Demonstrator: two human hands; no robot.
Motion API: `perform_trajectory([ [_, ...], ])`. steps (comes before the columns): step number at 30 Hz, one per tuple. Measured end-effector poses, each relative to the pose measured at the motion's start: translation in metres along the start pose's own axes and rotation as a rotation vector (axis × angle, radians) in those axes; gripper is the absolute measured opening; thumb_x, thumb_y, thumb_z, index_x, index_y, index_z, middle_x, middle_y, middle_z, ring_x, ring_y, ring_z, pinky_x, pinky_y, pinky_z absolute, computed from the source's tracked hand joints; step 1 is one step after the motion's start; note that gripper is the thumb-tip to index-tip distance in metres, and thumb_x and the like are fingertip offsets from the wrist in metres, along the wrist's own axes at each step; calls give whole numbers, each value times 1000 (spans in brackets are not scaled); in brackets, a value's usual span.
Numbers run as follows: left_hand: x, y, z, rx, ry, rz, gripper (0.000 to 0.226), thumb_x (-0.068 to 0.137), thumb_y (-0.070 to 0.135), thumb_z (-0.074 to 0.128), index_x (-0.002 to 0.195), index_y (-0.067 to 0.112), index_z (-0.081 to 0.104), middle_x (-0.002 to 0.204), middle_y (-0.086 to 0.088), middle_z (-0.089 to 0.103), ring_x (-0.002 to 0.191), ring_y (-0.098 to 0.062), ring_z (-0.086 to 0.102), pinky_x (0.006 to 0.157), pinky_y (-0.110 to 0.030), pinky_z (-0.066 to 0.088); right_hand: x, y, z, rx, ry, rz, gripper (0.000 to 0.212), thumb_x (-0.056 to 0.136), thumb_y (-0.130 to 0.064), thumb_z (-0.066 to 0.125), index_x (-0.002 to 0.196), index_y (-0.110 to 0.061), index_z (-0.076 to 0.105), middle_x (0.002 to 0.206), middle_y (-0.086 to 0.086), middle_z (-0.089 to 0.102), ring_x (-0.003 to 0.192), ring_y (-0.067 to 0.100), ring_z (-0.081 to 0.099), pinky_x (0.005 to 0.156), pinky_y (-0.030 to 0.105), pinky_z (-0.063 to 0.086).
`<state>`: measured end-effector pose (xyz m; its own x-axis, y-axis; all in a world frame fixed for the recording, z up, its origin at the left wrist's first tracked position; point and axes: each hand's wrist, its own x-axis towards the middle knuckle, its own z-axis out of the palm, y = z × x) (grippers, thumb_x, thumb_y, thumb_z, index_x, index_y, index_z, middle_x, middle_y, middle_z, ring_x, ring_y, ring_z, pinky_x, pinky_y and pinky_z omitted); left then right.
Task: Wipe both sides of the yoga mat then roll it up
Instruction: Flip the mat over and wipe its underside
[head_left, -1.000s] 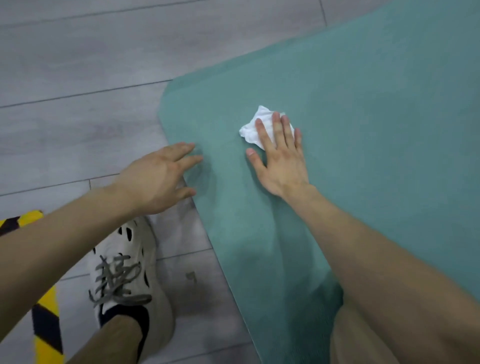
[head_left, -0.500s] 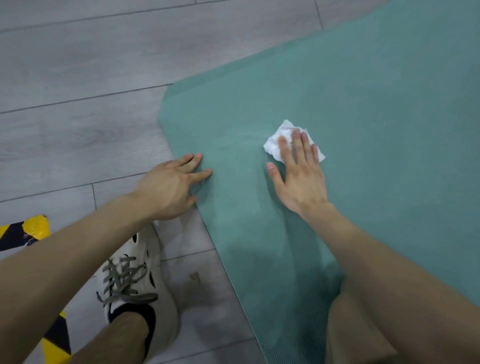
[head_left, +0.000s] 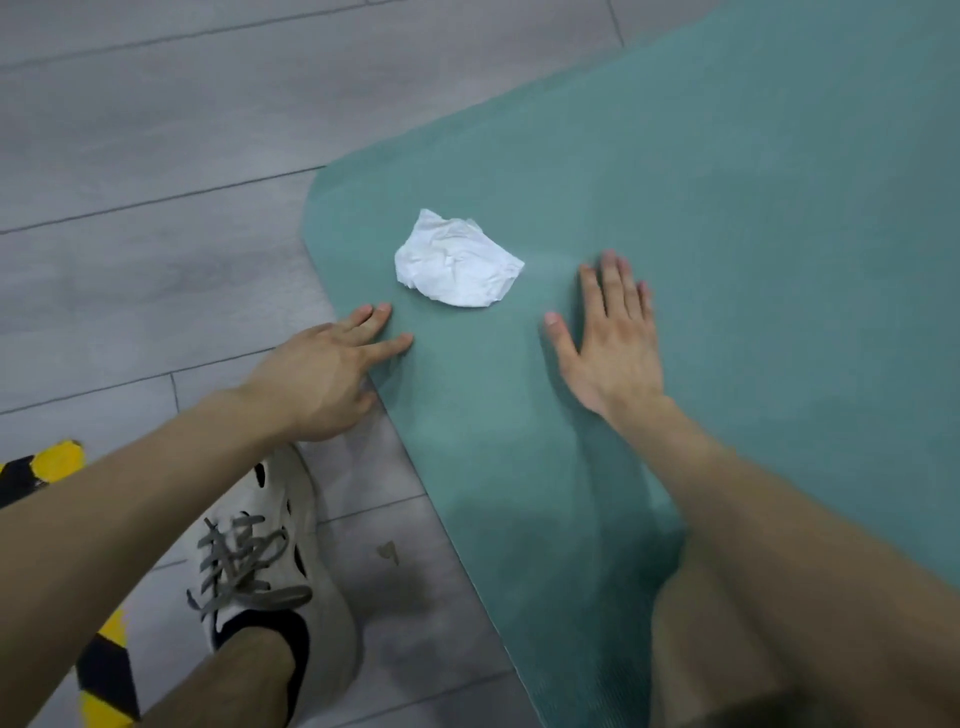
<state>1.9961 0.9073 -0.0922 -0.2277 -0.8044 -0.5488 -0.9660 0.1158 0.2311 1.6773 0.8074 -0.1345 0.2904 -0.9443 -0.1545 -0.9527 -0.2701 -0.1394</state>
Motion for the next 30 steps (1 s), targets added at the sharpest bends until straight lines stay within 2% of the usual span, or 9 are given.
perform_trajectory([
  [6, -1, 6, -8, -9, -38, -15, 82, 90, 44, 41, 167, 36, 16, 176, -4, 3, 162, -22, 11, 130, -41, 22, 51, -124, 25, -19, 28, -543, 57, 109, -49, 32, 165, -36, 29, 176, 5, 13, 163, 26, 6, 129, 57, 9],
  [8, -3, 7, -8, -24, -35, -22, 83, 86, 44, 38, 167, 35, 18, 176, -6, 6, 162, -22, 12, 130, -41, 22, 52, -139, 37, -33, 37, -476, 56, 109, -45, 30, 164, -36, 32, 175, 3, 18, 163, 24, 9, 128, 57, 9],
  [12, -1, 3, -6, -29, -13, -6, 78, 98, 34, 58, 166, 36, 21, 176, -2, 3, 162, -20, 10, 130, -41, 22, 48, -106, 28, 9, 43, -456, 56, 111, -35, 26, 166, -25, 30, 175, 0, 18, 163, 20, 10, 131, 47, 12],
  [17, -1, -3, 3, -34, 5, 21, 81, 97, 33, 62, 166, 37, 20, 176, -2, 1, 163, -20, 9, 130, -42, 23, 10, -13, 14, 21, 37, -38, 59, 111, -40, 25, 168, -24, 20, 177, 3, 6, 163, 22, -1, 131, 48, 8],
  [20, -3, -2, 3, -7, 10, 28, 83, 95, 33, 63, 167, 35, 20, 176, -4, 2, 163, -22, 10, 129, -42, 24, 12, -35, 13, 67, 63, 195, 70, 108, -51, 24, 167, -14, 23, 176, 12, 10, 163, 29, 2, 131, 52, 6],
  [21, -4, 0, 2, -1, 16, 22, 83, 95, 32, 63, 166, 34, 22, 176, -5, 4, 162, -23, 12, 129, -42, 24, 21, -61, 16, 103, 73, 140, 72, 107, -51, 24, 165, -10, 27, 175, 14, 15, 163, 31, 6, 131, 54, 7],
  [26, -21, 2, 6, 83, 86, 14, 72, 93, 34, 63, 161, 28, 39, 173, -10, 24, 159, -27, 27, 124, -46, 36, 58, -169, 20, 21, -103, -645, 66, 107, -46, 13, 164, -21, 36, 174, 0, 23, 162, 20, 13, 131, 45, 7],
  [28, -28, -1, 12, 75, 37, -6, 78, 96, 32, 61, 166, 31, 27, 175, -8, 12, 161, -26, 18, 129, -43, 26, 64, -140, 20, 0, -88, -659, 62, 109, -43, 15, 165, -22, 32, 175, -1, 20, 162, 20, 12, 131, 45, 9],
  [30, -32, -2, 15, 31, 18, -21, 76, 100, 32, 54, 167, 33, 17, 176, -5, 1, 163, -24, 8, 131, -41, 20, 65, -87, 15, -10, -16, -466, 62, 110, -44, 16, 167, -21, 27, 176, 1, 16, 163, 21, 8, 131, 47, 10],
])
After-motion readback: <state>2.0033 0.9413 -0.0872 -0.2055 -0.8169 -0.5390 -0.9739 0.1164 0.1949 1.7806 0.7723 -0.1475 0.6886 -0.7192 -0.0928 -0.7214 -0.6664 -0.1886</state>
